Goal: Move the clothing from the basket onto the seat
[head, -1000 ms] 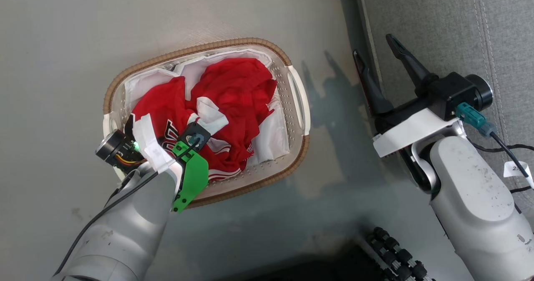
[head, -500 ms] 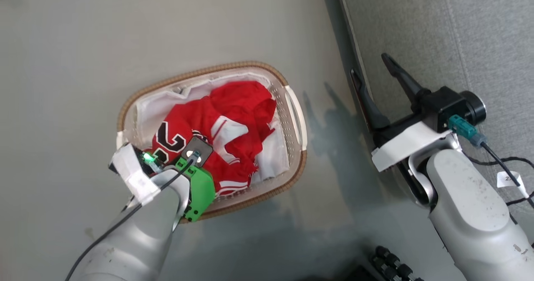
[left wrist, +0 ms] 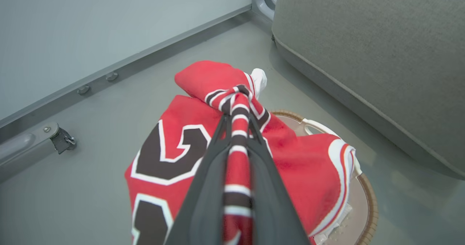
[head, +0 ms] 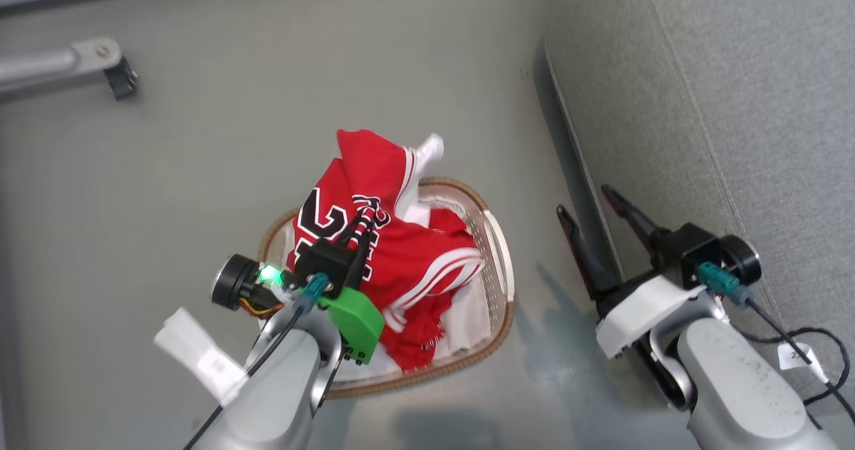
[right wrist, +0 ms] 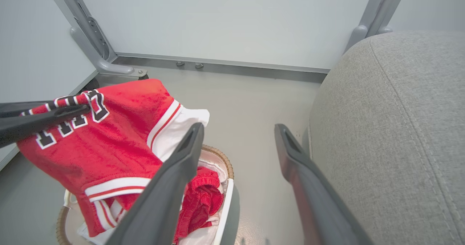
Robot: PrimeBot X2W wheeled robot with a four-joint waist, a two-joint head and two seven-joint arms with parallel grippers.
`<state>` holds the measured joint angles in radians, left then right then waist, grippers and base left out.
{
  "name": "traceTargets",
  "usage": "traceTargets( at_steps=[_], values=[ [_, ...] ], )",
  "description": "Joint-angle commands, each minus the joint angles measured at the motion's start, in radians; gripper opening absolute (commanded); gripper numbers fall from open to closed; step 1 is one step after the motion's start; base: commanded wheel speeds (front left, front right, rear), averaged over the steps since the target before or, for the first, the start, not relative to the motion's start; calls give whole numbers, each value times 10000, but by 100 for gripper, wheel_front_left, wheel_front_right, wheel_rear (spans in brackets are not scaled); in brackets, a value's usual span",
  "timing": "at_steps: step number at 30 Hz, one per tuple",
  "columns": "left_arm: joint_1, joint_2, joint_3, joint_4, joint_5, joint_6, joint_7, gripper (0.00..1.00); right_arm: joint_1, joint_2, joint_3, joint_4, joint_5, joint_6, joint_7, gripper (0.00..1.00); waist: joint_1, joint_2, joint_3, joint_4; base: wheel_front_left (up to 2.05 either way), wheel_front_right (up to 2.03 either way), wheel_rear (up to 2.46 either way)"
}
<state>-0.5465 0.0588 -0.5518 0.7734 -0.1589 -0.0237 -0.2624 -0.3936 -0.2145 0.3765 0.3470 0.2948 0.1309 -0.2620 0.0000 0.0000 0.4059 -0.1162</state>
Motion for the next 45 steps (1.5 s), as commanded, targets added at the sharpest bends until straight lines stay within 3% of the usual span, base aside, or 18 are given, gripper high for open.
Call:
traceTargets(
  at_steps=[1, 14, 22, 28, 33, 36, 37, 38, 44, 45],
  values=[
    [380, 171, 190, -462, -25, 41, -32, 0, 260, -18, 81, 34, 58, -3, -44, 100, 0, 0, -1280, 502, 0, 0, 0],
    [1977, 22, 1216, -4339, -26, -493, -26, 0, 1216, -47, 1116, -189, 181, -3, -44, 100, 0, 0, -2954, 670, 0, 0, 0],
    [2355, -47, 980, -5240, -59, -831, -25, 0, -371, -594, 3164, -1090, 381, -5, -33, 100, 0, 0, -3271, 762, 0, 0, 0],
    [2295, -72, 341, -5709, -365, -981, -24, 0, -2143, -654, 4638, -358, 886, -5, -33, 100, 0, 0, -3192, 1104, 0, 0, 0],
    [1975, -75, -554, -5912, -712, -1043, -26, 0, -3527, -572, 6512, 363, 1878, -3, -33, 100, 0, 0, -3078, 1567, 0, 0, 0],
    [1912, -78, -835, -5934, -896, -1061, -26, 0, -3918, -419, 6992, 621, 2345, -3, -33, 100, 0, 0, -3044, 1786, 0, 0, 0],
    [1912, -78, -887, -5918, -953, -1066, -26, 0, -3933, -350, 7088, 701, 2552, -3, -33, 56, 0, 0, -3030, 1861, 0, 0, 0],
    [1927, -76, -890, -5882, -999, -1066, -26, 0, -3930, -314, 7121, 749, 2683, -3, -33, 0, 0, 0, -3023, 1910, 0, 0, 0],
    [2071, -74, -592, -5656, -825, -926, -25, 0, -3484, -364, 6724, 634, 3040, -5, -35, 0, 0, 0, -2927, 1846, 0, 0, 0],
    [2088, -71, -458, -5679, -682, -869, -25, 51, -3349, -395, 6527, 583, 3036, -5, -36, 0, 0, 0, -2903, 1734, 0, 0, 0]
  ],
)
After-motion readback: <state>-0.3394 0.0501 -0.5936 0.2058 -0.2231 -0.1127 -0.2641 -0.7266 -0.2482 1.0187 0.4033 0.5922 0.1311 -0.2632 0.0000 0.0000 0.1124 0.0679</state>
